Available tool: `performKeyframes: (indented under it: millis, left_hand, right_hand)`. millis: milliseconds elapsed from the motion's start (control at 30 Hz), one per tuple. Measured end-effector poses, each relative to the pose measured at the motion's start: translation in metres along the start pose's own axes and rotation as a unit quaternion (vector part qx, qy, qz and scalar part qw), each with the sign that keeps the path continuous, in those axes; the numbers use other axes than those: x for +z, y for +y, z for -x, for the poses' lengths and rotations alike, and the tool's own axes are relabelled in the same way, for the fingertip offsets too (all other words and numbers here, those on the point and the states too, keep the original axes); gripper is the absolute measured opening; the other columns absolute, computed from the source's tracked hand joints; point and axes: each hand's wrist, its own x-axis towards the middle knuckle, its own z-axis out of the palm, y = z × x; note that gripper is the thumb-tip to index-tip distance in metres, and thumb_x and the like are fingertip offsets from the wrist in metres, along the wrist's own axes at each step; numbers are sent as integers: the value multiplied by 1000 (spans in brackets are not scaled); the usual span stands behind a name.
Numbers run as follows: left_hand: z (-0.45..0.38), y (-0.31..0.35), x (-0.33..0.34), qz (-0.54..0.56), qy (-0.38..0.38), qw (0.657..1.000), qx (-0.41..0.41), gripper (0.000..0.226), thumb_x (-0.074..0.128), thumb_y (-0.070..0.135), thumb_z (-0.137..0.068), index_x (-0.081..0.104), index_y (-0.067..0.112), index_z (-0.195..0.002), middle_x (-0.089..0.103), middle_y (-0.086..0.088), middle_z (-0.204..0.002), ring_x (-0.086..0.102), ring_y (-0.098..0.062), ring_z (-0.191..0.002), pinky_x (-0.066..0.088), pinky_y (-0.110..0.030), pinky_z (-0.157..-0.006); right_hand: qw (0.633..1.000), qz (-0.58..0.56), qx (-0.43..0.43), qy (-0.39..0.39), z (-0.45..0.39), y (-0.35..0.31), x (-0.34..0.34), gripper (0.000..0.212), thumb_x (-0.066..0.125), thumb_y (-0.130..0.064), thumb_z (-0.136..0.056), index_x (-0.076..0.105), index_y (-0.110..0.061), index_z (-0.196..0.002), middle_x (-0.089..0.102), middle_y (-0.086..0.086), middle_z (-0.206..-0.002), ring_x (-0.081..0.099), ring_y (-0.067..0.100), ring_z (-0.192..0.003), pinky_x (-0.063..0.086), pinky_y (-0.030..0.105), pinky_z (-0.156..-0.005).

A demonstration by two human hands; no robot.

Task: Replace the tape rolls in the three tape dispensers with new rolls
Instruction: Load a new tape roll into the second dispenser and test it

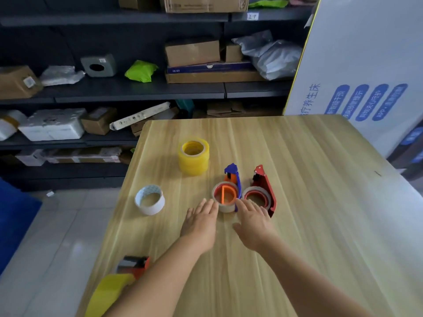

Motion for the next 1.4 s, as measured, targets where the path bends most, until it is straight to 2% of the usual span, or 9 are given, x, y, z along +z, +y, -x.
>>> performKeyframes:
  millis: [233,433,600,733,833,967,1100,1300,1400]
  left_hand:
    - [-40,13,10,-51,-40,998,0,75,43,2,-94,2,21,-153,-6,6,-162,-10,-15,-148,0,-42,-120]
    - [-50,13,6,-68,20,997,15,47,52,34,-93,40,17,-135,39,0,-144,23,-21,-140,14,-39,-118]
    - [-56,14,6,-49,47,998,-9,61,63,48,-83,40,17,-130,40,-4,-134,35,-23,-126,29,-33,-109]
    - [-75,16,3,39,-23,998,-42,111,73,47,-76,-2,14,-152,4,-11,-160,8,-26,-147,13,-37,-119]
    - [-87,15,2,45,-56,997,-40,120,76,44,-74,-9,12,-152,7,-7,-160,12,-25,-147,16,-36,-117]
    - [-84,15,8,89,-23,995,-28,112,82,37,-68,7,17,-150,19,-1,-149,32,-23,-134,39,-35,-104]
    - [-81,12,10,167,-25,985,-32,107,86,39,-59,19,20,-140,23,2,-136,48,-23,-116,48,-37,-89]
    - [-81,5,9,213,-51,976,8,120,89,38,-56,7,30,-143,17,2,-136,43,-25,-124,44,-41,-100]
    - [-80,-3,10,274,-57,960,12,127,90,38,-54,1,35,-145,20,2,-145,35,-20,-133,39,-41,-107]
  right_hand:
    - [989,98,-108,-22,-51,30,3,56,39,-24,-97,23,-23,-151,5,0,-162,2,19,-149,9,41,-118]
    - [989,70,-115,55,-59,43,-6,39,47,-40,-94,61,-20,-125,49,-4,-139,37,21,-134,21,35,-113]
    - [994,57,-91,29,-61,43,-3,41,44,-28,-96,45,-17,-135,41,-1,-134,41,20,-123,30,29,-107]
    - [997,25,-71,12,-65,35,2,67,48,-27,-95,12,-22,-152,13,1,-157,31,23,-136,28,33,-111]
    - [996,46,-76,-6,-71,34,6,75,46,-27,-96,0,-16,-153,-2,-1,-161,18,21,-144,20,32,-115]
    - [996,50,-67,-13,-73,32,4,74,47,-33,-96,3,-13,-153,0,1,-161,23,22,-141,24,32,-113]
    - [994,79,-81,-6,-72,30,5,82,55,-35,-89,7,-14,-152,6,3,-159,30,21,-136,27,31,-110]
    - [989,105,-106,-12,-74,30,8,109,65,-49,-78,-10,-23,-152,3,-4,-161,-1,21,-148,1,39,-119]
    - [988,93,-125,-20,-77,26,4,107,68,-44,-77,-5,-22,-152,15,-4,-159,2,18,-148,-1,40,-120]
